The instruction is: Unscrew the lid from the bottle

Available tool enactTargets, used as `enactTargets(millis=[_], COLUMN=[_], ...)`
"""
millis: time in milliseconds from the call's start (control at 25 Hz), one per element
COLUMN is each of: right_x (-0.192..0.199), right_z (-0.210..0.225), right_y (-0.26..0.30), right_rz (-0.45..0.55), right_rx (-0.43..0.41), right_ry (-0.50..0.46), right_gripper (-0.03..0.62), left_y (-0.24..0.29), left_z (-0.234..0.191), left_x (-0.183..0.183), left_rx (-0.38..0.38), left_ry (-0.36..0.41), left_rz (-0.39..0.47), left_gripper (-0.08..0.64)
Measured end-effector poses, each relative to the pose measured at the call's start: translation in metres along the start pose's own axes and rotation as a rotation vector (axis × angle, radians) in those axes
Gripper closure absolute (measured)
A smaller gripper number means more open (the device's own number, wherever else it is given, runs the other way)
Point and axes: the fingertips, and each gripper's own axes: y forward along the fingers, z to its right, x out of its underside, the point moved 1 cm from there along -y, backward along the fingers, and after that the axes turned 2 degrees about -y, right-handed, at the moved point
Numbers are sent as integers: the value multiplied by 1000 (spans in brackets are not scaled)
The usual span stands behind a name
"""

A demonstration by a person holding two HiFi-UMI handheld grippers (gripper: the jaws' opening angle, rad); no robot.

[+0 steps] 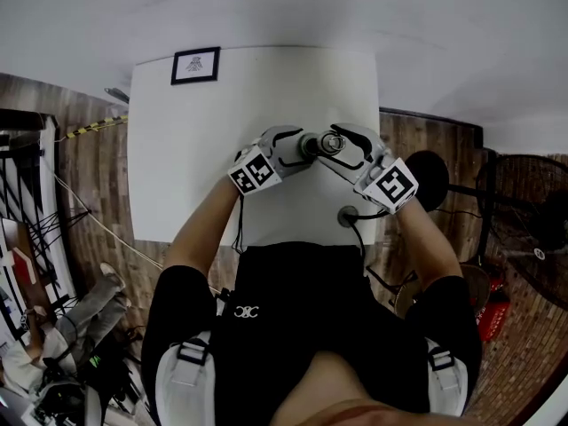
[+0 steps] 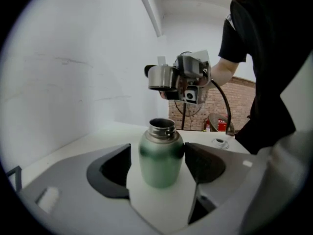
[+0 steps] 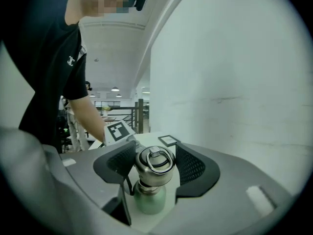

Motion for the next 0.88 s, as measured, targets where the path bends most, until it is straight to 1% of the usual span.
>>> enactTargets(millis=[120, 280, 400, 440, 560, 600, 680, 720, 880], right_x=[-4, -5, -9, -12, -26, -31, -42, -47, -66], right_z=[12, 17, 18, 16, 3, -1, -6, -7, -12], right_y=[-15, -37, -45, -48, -57, -59, -57, -56, -54], right_rz=[47, 86, 93, 100, 120, 125, 137, 144, 173], right_rx=[182, 395, 520, 551, 619, 632, 648, 654, 685], right_ry=[31, 72, 78, 81, 92, 88, 73, 65, 50], right_gripper=[331, 331, 331, 331, 331, 331, 331, 331, 331], left_y=[-9, -33, -58, -69, -110, -123, -145, -155, -189], left_z=[-3, 1, 0, 0, 6, 9, 9, 8, 10], left_x=[-9, -27, -44, -50, -68, -73, -80, -82, -95], left_rx=[-97, -259, -412, -469, -632, -678, -758, -792, -899], left_ry=[-24, -73, -108, -129, -223, -250, -275, -281, -309], left_rz=[36, 95, 150, 170, 238, 260, 279, 278, 258], left_gripper=[184, 191, 258, 279, 408, 439, 491, 506, 506])
